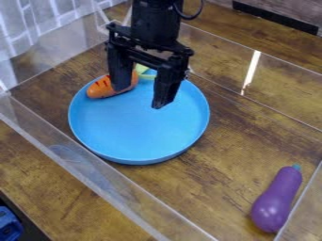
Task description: Put the purple eggplant on the blue tray
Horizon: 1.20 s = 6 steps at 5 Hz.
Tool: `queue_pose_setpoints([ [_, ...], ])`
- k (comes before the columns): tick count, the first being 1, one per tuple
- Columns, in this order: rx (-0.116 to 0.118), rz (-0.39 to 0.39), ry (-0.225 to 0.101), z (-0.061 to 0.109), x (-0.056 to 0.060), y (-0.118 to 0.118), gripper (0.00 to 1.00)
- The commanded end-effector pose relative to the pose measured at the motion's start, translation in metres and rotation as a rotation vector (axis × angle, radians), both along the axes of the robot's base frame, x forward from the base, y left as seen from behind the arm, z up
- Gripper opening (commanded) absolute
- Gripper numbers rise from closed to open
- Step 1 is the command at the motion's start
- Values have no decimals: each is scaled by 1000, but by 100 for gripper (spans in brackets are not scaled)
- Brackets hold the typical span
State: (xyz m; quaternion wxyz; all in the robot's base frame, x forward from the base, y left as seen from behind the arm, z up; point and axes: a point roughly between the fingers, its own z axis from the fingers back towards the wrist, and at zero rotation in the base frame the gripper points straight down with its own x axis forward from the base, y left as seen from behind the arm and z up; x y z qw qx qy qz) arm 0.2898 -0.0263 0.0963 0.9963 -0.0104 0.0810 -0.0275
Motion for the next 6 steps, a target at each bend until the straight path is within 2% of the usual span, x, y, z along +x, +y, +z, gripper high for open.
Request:
queue_pose_setpoints([
  [1, -8, -25, -28, 5, 2, -9, 100],
  [3, -20, -56, -15, -5, 4, -22, 100],
  [4, -32, -132, -39, -9, 8, -55, 100],
  [5, -38, -219, -62, -10, 8, -95, 100],
  [6, -34, -277, -84, -12, 12, -127, 100],
])
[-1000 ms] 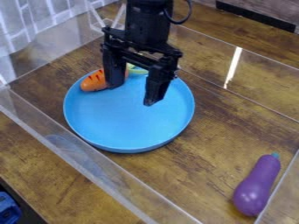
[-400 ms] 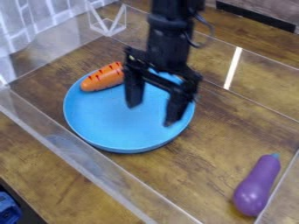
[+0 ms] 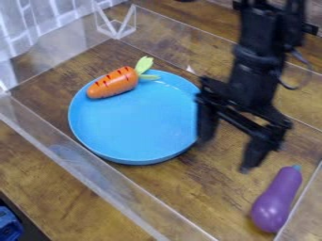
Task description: Put the purple eggplant on the blue tray
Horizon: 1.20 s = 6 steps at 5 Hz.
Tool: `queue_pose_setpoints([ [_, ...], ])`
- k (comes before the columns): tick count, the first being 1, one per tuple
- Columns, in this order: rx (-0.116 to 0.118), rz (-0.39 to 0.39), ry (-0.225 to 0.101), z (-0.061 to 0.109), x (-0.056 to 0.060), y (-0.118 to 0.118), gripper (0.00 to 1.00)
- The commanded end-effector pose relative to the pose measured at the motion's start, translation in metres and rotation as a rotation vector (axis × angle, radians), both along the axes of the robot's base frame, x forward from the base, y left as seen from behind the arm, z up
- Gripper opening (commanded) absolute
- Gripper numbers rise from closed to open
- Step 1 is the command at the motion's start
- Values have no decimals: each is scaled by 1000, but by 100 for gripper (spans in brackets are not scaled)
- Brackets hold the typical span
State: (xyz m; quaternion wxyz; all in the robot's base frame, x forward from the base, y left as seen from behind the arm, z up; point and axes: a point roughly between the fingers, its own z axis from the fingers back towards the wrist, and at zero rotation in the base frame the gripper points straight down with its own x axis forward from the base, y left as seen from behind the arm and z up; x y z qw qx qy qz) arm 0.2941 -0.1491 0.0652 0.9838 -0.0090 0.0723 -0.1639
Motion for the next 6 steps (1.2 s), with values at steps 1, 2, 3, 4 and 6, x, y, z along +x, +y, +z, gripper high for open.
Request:
queue_pose_setpoints([
  [1, -19, -28, -75, 12, 13, -27, 100],
  [2, -28, -32, -84, 2, 18, -34, 100],
  [3, -27, -29, -81, -7, 21, -35, 100],
  [4, -25, -33, -75, -16, 22, -35, 100],
  [6, -26, -35, -70, -29, 25, -33, 0],
])
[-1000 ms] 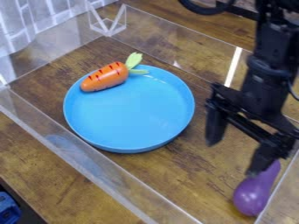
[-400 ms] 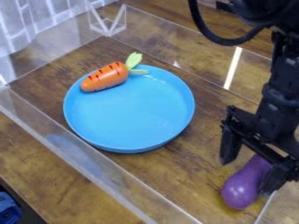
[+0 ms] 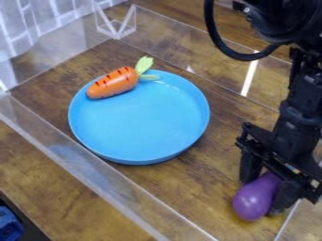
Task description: Put the purple eggplant on the blue tray
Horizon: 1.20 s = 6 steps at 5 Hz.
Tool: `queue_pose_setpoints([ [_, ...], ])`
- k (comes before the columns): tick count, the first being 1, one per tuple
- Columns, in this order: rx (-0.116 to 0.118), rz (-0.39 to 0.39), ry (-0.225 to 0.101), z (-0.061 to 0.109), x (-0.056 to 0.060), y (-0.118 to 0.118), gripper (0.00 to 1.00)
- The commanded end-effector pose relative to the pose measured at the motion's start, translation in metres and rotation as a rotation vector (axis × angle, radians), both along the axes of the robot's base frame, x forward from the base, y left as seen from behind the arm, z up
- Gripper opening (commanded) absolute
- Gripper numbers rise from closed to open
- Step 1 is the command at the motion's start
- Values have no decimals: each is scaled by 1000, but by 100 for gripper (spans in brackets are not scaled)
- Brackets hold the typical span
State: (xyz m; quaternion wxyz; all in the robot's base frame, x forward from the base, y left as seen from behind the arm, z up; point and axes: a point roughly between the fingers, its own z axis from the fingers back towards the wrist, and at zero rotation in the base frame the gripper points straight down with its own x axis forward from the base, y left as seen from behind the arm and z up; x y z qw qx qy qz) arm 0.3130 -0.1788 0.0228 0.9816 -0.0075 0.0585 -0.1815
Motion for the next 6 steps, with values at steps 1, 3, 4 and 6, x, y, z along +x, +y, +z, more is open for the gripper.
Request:
queue_pose_setpoints([
  [1, -32, 22, -57, 14, 8, 0, 100],
  [3, -47, 47, -80, 16, 11, 4, 0],
  [4, -36, 70, -99, 35, 11, 14, 0],
  [6, 7, 147, -181, 98, 14, 53, 0],
])
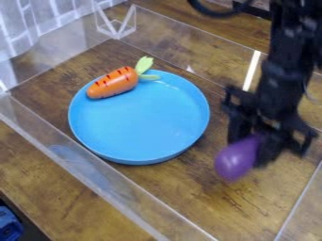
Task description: Put the purple eggplant on the blue tray
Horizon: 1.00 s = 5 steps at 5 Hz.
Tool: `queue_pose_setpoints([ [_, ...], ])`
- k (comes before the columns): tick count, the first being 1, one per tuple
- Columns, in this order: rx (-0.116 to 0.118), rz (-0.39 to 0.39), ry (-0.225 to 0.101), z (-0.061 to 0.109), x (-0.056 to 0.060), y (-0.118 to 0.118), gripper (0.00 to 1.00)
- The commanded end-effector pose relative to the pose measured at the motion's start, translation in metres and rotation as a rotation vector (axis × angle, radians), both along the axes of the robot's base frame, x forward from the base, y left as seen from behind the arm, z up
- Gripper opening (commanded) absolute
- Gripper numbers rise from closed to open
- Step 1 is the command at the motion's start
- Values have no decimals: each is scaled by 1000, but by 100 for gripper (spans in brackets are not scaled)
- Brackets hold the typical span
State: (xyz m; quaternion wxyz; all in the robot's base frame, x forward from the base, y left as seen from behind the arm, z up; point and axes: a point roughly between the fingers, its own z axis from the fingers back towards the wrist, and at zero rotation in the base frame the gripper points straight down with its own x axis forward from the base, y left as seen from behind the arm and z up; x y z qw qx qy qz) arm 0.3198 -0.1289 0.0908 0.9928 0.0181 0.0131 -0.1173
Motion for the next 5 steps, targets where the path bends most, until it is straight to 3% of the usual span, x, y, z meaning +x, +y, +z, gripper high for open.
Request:
queue_pose_setpoints([
  [1, 9, 52, -113, 67, 1, 40, 0],
  [2, 25, 69, -99, 71, -9, 70, 0],
  [3, 28, 77, -76, 67, -34, 81, 0],
  [4, 20, 64, -74, 61, -61, 89, 0],
  [5, 16, 72, -76, 55, -66, 96, 0],
])
